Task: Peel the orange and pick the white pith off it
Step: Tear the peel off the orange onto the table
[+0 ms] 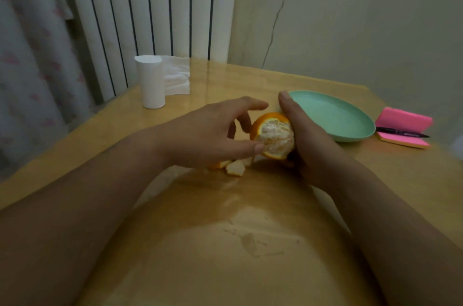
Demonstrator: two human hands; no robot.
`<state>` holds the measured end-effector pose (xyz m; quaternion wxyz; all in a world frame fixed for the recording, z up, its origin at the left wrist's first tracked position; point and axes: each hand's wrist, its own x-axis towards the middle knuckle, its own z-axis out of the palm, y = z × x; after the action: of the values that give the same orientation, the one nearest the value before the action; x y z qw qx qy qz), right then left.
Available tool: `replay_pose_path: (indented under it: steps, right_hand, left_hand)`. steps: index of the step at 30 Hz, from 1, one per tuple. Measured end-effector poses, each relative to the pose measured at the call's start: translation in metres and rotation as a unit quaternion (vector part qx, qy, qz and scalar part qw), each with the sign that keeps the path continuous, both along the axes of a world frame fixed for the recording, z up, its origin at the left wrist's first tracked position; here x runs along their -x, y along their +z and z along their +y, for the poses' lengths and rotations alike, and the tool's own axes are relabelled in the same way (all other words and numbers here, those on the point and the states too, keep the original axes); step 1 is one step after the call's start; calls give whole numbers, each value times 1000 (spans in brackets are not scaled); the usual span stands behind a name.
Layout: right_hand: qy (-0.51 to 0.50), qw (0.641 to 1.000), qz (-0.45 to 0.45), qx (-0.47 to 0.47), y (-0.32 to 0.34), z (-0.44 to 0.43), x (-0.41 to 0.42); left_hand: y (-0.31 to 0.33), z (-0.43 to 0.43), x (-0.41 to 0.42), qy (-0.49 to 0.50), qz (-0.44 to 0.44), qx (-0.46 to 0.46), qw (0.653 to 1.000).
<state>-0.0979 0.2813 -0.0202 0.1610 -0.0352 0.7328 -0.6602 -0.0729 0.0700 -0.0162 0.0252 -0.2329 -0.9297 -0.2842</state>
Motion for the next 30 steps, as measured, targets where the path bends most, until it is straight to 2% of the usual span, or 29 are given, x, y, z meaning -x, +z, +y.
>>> replay_pose_path:
  steps: [3, 6, 9, 17, 22, 30]
  right_hand:
    - [55, 998, 0, 9, 3, 3, -3]
    - [104, 993, 1, 47, 3, 5, -5]
    - [112, 991, 12, 66, 1, 3, -5]
    - [107, 994, 20, 30, -1, -1, -7]
    - [89, 993, 1, 82, 1, -4, -9]
    - [88, 995, 0, 51, -3, -1, -8]
  left_hand:
    - [-3, 0, 1, -8, 2, -28, 1000]
    - [-2, -2, 3, -1, 21, -94, 995]
    - [-2, -2, 4, 8, 4, -123, 992]
    - [-7, 1, 1, 4, 20, -55, 998]
    - [-6, 3, 1, 2, 31, -31, 999]
    - [-9, 6, 1, -19, 51, -1, 998]
